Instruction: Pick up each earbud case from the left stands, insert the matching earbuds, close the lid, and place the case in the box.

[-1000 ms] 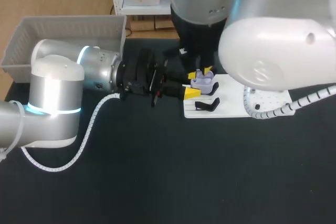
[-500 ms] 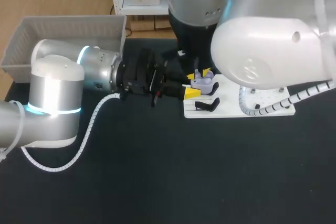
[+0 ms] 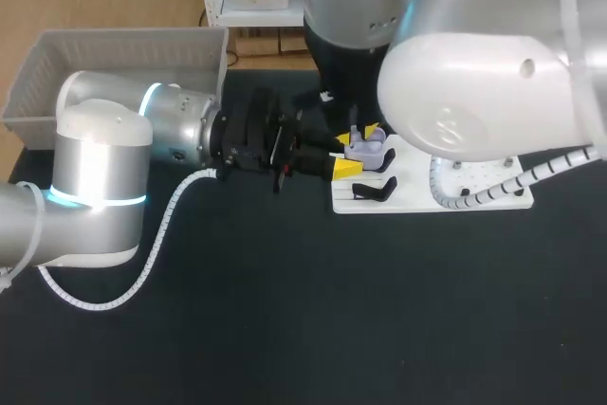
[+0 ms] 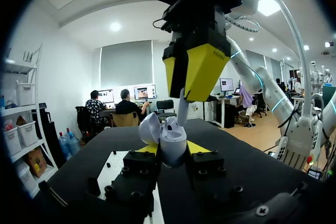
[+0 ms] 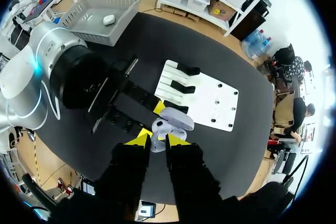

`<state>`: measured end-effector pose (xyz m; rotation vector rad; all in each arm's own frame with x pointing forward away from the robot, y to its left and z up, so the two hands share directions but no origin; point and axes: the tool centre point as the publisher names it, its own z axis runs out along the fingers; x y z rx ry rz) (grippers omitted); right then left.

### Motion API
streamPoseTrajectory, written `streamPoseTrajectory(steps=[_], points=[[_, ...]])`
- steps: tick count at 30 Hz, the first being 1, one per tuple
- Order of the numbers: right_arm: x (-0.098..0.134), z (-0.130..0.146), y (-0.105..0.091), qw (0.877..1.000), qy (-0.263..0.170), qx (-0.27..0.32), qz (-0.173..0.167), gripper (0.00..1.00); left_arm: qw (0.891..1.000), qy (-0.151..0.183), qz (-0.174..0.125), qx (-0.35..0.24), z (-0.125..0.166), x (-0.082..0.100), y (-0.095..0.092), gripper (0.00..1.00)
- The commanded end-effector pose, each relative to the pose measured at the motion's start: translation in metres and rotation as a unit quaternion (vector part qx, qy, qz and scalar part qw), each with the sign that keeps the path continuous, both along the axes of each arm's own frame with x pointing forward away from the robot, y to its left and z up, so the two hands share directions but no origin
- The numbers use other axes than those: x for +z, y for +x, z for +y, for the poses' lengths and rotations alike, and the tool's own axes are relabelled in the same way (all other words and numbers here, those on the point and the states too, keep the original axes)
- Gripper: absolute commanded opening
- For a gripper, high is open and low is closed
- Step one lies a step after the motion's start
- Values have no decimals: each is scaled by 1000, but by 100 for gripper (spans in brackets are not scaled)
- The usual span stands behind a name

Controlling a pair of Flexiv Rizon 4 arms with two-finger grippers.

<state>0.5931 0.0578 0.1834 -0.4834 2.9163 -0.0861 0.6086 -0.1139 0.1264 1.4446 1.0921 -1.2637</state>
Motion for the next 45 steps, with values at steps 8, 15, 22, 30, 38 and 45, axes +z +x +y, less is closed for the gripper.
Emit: streamPoseTrajectory(steps=[8, 15, 22, 30, 38, 45], points=[[-4, 1, 5, 1000, -5, 0, 4, 0, 1000, -1, -1, 3, 0, 0, -1, 0], [-6, 1, 6, 1000, -8, 0, 7, 0, 1000, -1, -1, 3, 0, 0, -1, 0], [-9, -1, 7, 1000, -8, -2, 8, 0, 1000, -1, -1, 3, 0, 0, -1, 0], [-10, -1, 7, 1000, -7, -3, 8, 0, 1000, -1, -1, 3, 0, 0, -1, 0], [-11, -4, 10, 1000, -8, -7, 5, 0, 1000, -1, -1, 3, 0, 0, -1, 0], [-12, -5, 11, 1000, -7, -6, 4, 0, 1000, -1, -1, 3, 0, 0, -1, 0]])
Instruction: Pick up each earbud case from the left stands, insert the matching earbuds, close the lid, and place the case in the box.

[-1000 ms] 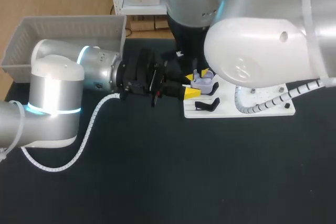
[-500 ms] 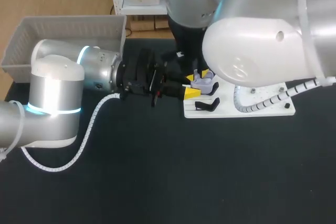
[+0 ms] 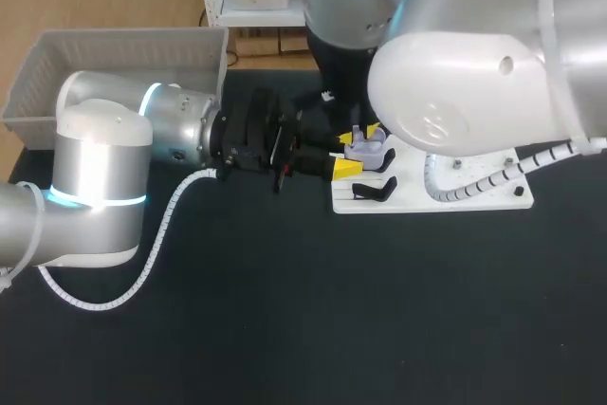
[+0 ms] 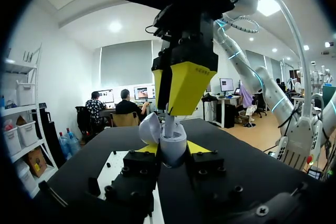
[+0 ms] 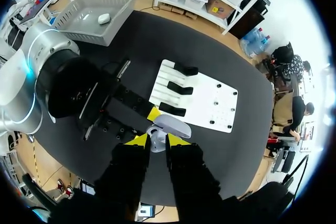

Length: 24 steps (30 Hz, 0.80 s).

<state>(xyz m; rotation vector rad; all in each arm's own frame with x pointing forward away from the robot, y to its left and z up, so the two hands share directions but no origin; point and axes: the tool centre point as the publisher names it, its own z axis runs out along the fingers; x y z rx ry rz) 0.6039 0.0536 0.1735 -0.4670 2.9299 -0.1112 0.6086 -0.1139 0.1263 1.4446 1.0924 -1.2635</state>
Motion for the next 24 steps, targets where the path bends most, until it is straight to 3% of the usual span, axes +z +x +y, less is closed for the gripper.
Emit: streamPoseTrajectory(steps=[1, 24], points=[[-2, -1, 1, 1000, 2, 1, 0, 0, 1000, -1, -1, 3, 0, 0, -1, 0], [-11, 2, 7, 1000, 0, 9, 6, 0, 1000, -1, -1, 3, 0, 0, -1, 0]])
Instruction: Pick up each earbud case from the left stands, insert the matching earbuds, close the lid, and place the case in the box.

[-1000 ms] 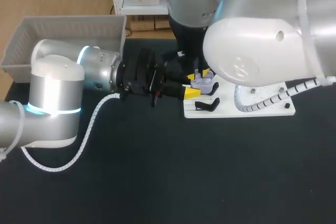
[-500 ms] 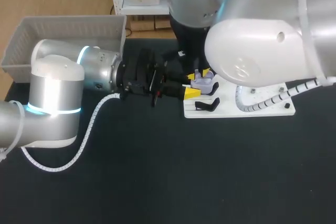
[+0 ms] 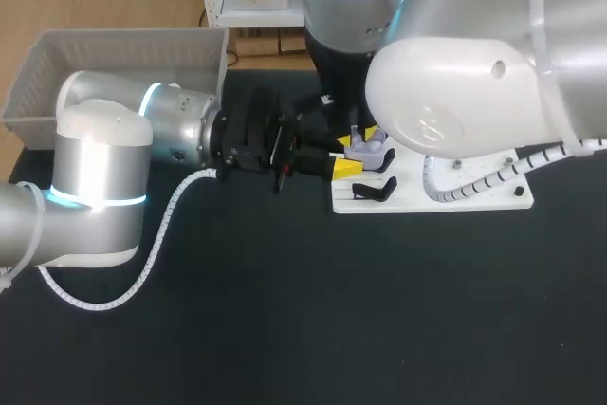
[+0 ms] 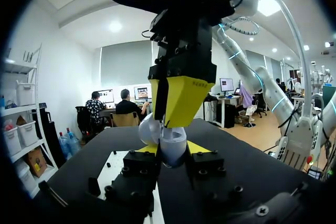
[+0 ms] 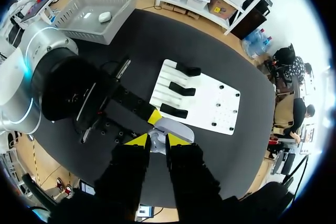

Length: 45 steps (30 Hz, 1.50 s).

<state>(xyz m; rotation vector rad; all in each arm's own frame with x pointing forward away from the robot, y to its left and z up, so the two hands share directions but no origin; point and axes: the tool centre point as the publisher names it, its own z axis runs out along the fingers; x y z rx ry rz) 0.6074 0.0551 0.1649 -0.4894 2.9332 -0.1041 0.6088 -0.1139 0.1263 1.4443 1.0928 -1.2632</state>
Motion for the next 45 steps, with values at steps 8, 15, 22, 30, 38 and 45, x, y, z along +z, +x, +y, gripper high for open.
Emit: streamPoseTrajectory(steps=[8, 15, 22, 30, 38, 45], points=[[4, 2, -2, 1000, -2, 7, 2, 100, 1000, -1, -1, 2, 0, 0, -2, 0], [25, -3, -15, 1000, 12, 2, -12, 100, 1000, -1, -1, 2, 0, 0, -2, 0], [44, -37, 5, 993, 16, -99, -60, 100, 1000, -1, -1, 2, 0, 0, -2, 0], [49, -64, 39, 983, 12, -156, -94, 100, 1000, -1, -1, 2, 0, 0, -2, 0], [42, -82, 62, 982, 5, -166, -86, 100, 1000, -1, -1, 2, 0, 0, -2, 0], [29, -80, 73, 984, 24, -165, -66, 100, 1000, -1, -1, 2, 0, 0, -2, 0]])
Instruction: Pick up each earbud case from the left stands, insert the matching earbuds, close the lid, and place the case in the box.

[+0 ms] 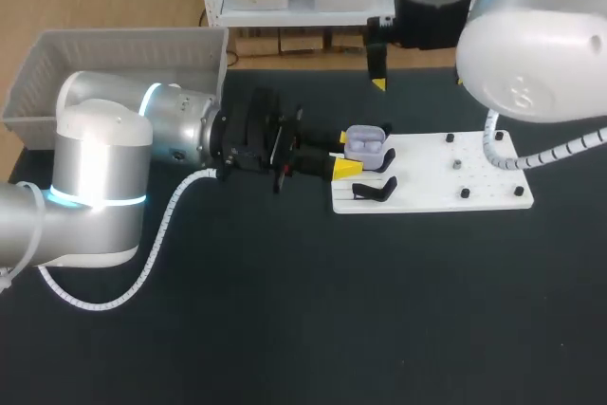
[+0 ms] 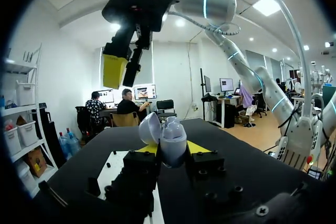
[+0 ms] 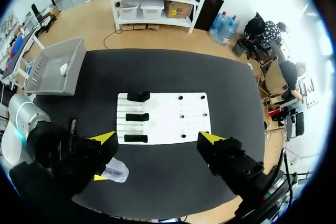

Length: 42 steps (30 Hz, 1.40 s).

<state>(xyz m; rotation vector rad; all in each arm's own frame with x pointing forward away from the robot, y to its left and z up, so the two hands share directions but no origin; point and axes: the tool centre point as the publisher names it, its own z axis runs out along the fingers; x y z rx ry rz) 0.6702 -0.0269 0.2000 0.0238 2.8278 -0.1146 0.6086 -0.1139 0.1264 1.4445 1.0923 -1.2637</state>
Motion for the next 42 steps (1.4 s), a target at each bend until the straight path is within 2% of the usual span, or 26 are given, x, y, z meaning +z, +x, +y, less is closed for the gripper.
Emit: streamPoseTrajectory(steps=[1, 8, 14, 23, 30, 39, 42], points=[[-9, 2, 12, 1000, 4, 3, 13, 100, 1000, -1, -1, 3, 0, 0, -1, 0], [-29, 10, 12, 999, 6, 12, 32, 100, 1000, -1, -1, 3, 0, 0, -1, 0], [-40, 13, 4, 999, 6, 15, 46, 100, 1000, -1, -1, 3, 0, 0, -1, 0], [-49, 16, -19, 998, 0, 17, 61, 100, 1000, -1, -1, 3, 0, 0, -1, 0], [-46, 19, -36, 998, -4, 16, 67, 100, 1000, -1, -1, 3, 0, 0, -1, 0], [-42, 20, -52, 998, -6, 20, 67, 100, 1000, -1, -1, 3, 0, 0, -1, 0], [-35, 15, -54, 999, -23, 1, 30, 100, 1000, -1, -1, 3, 0, 0, -1, 0]])
